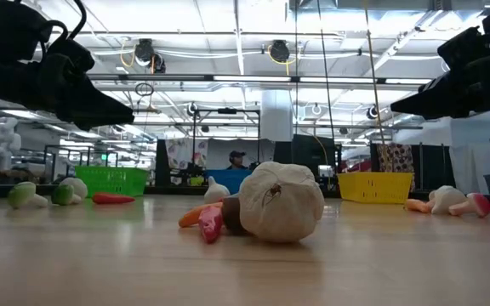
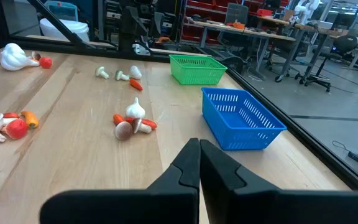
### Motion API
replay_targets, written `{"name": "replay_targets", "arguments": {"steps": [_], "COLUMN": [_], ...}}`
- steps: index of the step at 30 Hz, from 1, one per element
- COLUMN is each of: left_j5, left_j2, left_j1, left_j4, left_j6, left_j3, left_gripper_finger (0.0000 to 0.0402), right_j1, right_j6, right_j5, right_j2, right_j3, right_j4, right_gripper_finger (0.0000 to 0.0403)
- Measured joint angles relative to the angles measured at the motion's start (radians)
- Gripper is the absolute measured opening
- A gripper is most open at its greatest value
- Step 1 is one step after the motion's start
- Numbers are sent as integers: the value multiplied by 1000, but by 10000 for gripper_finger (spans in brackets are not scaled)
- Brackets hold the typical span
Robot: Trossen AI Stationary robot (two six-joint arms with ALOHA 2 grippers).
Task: Sort produce into baskets
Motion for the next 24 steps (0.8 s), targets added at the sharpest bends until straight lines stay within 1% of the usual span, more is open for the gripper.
{"name": "replay_targets", "arguments": {"steps": [19, 23, 24], "left_j5": [-6, -6, -9], "left_j2": [0, 0, 0], "left_j1": [0, 0, 0], "left_j4": [3, 6, 5], "left_j6": [-5, -112, -135], "left_j3": [0, 0, 0], "left_gripper_finger": [160, 160, 160], "right_j1": [0, 0, -1], "right_j6": [3, 154, 169], "right_j5": [0, 0, 1], "right_j2": [0, 0, 2], "right_j3": [0, 0, 0], "right_j4": [17, 132, 172], "right_gripper_finger": [0, 0, 0]}}
